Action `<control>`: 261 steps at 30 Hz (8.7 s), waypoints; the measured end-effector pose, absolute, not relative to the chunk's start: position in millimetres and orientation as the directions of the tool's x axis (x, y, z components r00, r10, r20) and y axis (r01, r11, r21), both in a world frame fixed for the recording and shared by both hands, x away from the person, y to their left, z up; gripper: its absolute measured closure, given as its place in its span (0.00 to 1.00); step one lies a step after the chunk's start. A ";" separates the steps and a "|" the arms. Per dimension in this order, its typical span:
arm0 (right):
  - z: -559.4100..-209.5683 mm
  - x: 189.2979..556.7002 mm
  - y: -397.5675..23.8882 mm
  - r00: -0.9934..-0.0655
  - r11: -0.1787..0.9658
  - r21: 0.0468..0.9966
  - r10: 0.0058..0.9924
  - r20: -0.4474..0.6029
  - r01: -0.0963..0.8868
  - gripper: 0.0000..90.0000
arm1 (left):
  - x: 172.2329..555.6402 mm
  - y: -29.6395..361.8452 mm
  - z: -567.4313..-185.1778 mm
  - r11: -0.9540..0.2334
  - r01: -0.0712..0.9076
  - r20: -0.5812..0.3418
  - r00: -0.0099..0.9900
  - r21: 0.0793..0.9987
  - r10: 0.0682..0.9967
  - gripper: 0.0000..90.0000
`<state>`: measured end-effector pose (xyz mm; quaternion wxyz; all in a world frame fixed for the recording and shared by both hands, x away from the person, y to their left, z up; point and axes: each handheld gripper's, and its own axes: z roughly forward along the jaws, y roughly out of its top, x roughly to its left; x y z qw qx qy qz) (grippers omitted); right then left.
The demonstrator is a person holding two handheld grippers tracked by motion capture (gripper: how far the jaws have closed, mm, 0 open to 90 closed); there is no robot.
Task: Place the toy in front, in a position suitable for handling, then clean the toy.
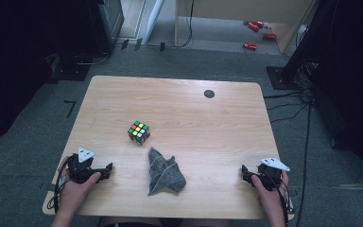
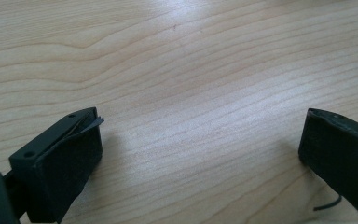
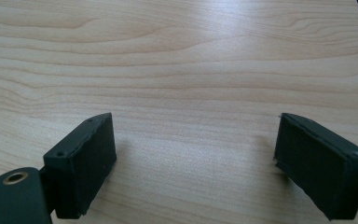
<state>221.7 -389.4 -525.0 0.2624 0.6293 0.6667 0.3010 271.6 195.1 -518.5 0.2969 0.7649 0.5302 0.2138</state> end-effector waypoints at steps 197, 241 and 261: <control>-420.4 244.3 -210.3 -0.565 0.084 0.893 0.799 0.204 0.442 0.69 | 266.9 31.3 -462.1 -0.485 0.381 0.000 0.786 0.787 0.618 0.38; -432.7 216.9 -156.0 -0.643 0.262 0.888 0.765 0.048 0.378 0.68 | 253.1 5.6 -467.2 -0.594 0.312 0.140 0.794 0.742 0.591 0.38; -437.3 222.6 -164.0 -0.653 0.238 0.916 0.756 0.034 0.322 0.70 | 252.4 9.9 -467.2 -0.571 0.310 0.115 0.801 0.760 0.588 0.38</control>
